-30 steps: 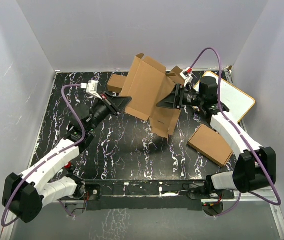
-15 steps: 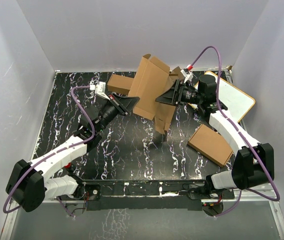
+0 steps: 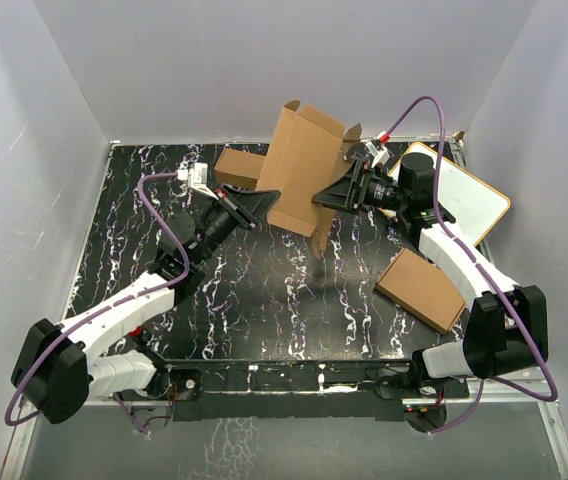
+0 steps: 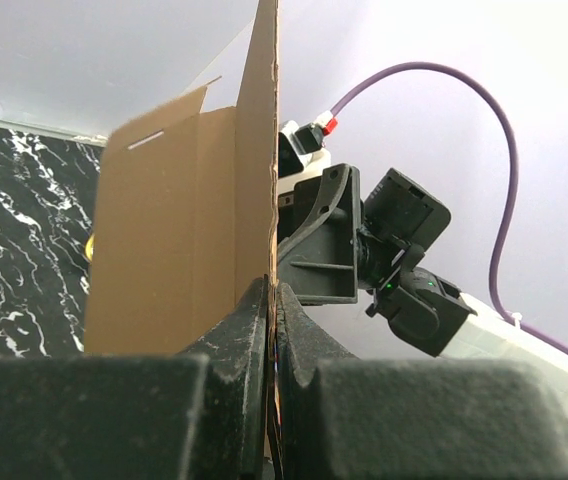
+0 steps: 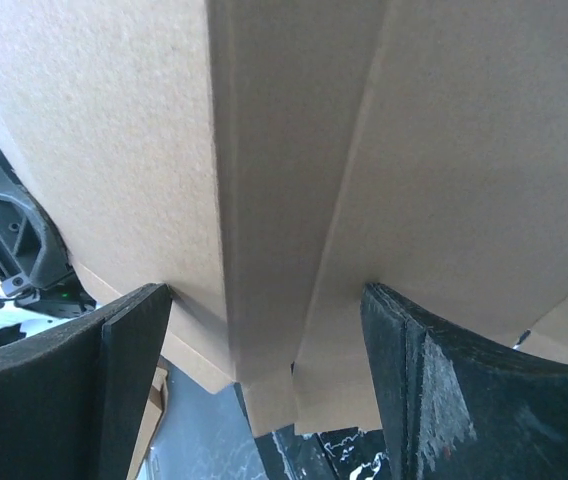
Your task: Fold the paper box
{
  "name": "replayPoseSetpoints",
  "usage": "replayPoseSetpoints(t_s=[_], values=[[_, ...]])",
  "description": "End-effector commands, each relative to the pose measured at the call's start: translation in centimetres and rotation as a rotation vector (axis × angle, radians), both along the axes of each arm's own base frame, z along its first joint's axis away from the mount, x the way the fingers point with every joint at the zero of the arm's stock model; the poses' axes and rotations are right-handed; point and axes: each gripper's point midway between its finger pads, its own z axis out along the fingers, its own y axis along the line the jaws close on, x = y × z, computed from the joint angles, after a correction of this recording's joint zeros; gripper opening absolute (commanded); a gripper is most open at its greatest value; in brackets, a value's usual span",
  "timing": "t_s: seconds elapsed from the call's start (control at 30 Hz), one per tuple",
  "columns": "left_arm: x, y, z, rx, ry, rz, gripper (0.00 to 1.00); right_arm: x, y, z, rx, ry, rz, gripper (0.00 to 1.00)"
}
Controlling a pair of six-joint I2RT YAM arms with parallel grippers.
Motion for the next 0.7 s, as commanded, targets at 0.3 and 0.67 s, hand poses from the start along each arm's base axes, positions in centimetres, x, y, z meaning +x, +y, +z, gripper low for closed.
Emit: replayPoseSetpoints(t_s=[0.3, 0.67], values=[[-0.5, -1.3, 2.0, -0.043, -0.048, -0.031, 0.0, -1.8, 0.9, 5.8, 0.145, -0.148, 0.12, 0.61], [0.5, -0.2, 0.2, 0.009, 0.0, 0.055, 0.0, -3.0, 0.4, 6.0, 0.176, -0.171, 0.116, 0.1]])
